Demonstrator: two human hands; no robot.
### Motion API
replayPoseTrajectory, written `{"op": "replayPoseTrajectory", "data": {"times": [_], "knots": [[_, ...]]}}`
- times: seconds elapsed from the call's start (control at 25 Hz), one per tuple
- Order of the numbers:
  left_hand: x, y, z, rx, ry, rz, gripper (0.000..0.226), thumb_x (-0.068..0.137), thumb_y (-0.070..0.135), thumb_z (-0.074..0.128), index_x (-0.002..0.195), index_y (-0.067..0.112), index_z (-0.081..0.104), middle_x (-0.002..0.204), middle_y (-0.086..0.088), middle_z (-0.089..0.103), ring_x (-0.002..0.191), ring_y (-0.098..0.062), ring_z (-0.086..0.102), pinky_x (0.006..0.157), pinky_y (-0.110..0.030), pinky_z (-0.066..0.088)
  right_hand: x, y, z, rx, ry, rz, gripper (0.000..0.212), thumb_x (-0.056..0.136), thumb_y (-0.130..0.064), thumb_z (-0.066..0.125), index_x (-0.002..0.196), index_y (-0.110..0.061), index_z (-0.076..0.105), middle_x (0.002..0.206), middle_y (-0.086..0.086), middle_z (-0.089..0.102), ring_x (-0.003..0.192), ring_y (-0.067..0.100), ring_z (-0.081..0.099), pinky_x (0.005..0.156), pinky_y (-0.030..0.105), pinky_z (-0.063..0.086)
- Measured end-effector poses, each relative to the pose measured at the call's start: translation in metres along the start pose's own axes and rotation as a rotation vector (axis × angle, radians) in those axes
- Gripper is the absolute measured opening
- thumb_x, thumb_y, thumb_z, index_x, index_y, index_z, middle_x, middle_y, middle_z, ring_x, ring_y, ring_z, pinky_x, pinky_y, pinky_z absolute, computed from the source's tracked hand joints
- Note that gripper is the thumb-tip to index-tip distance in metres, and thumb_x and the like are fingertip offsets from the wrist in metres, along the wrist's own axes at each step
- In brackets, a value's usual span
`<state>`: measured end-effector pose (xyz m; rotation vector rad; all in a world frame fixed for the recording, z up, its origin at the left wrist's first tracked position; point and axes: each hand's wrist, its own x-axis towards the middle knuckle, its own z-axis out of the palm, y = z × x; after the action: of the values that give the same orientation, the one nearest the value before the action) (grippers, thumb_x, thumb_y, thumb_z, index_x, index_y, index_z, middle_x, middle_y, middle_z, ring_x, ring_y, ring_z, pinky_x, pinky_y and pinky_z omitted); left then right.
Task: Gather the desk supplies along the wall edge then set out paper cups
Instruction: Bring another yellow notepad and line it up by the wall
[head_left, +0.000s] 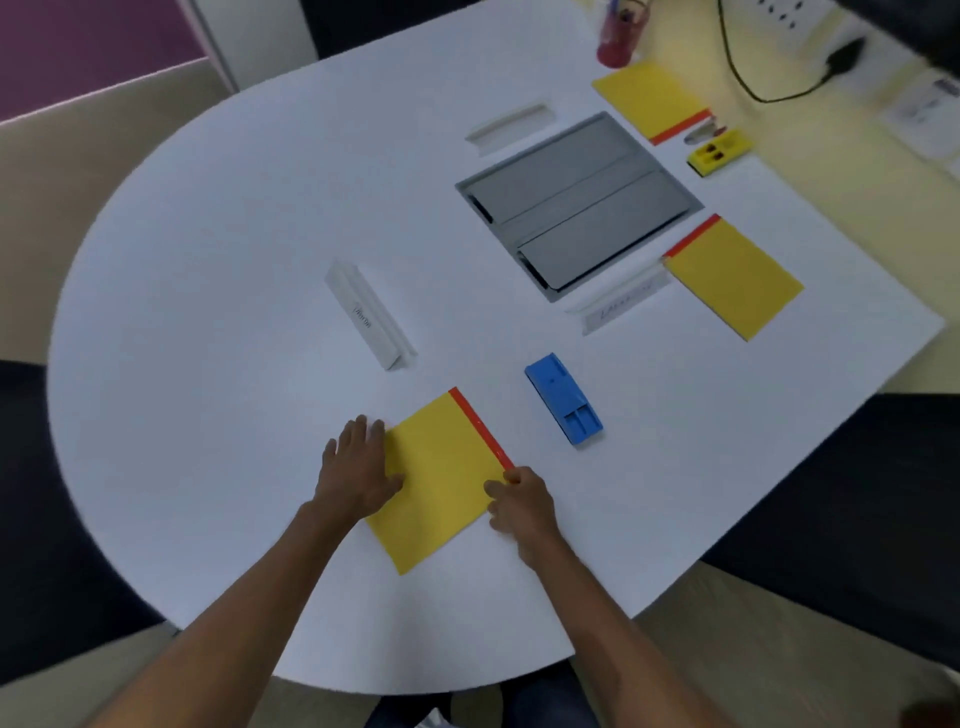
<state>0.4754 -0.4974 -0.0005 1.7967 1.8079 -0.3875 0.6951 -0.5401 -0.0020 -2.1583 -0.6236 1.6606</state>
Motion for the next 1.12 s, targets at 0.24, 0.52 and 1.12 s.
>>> {"op": "replayPoseTrajectory", "data": {"times": [0.24, 0.52, 1.12], "knots": [[0.026, 0.002, 0.007, 0.007, -0.005, 0.015, 0.064, 0.087, 0.038, 0.064, 0.139, 0.008, 0.039, 0.135, -0.012, 0.046, 0.125, -0.031, 0.047, 0.102, -0.042, 0.038, -0.004, -0.003, 0.028, 0.300, 0.143, 0.191, 0.009, 0.083, -0.011, 0.065, 0.089, -0.005, 0.063, 0.087, 0.011, 0.064, 0.078, 0.025, 0.062, 0.064, 0.040, 0.058], [0.036, 0.005, 0.007, -0.029, -0.009, 0.013, 0.047, 0.086, 0.027, 0.063, 0.126, 0.004, 0.050, 0.126, -0.014, 0.047, 0.118, -0.033, 0.045, 0.091, -0.040, 0.042, -0.007, -0.005, 0.029, 0.368, 0.151, 0.341, 0.042, 0.084, -0.014, 0.066, 0.122, -0.001, 0.054, 0.122, 0.017, 0.058, 0.109, 0.037, 0.060, 0.075, 0.052, 0.059], [0.053, 0.003, -0.002, -0.477, -0.125, -0.151, 0.041, 0.077, 0.033, 0.069, 0.103, 0.005, 0.055, 0.094, -0.003, 0.049, 0.088, -0.021, 0.048, 0.068, -0.032, 0.041, 0.006, 0.006, 0.011, 0.525, 0.147, 0.375, 0.030, 0.081, -0.002, 0.068, 0.110, 0.007, 0.064, 0.095, 0.020, 0.063, 0.086, 0.033, 0.063, 0.081, 0.053, 0.057]]}}
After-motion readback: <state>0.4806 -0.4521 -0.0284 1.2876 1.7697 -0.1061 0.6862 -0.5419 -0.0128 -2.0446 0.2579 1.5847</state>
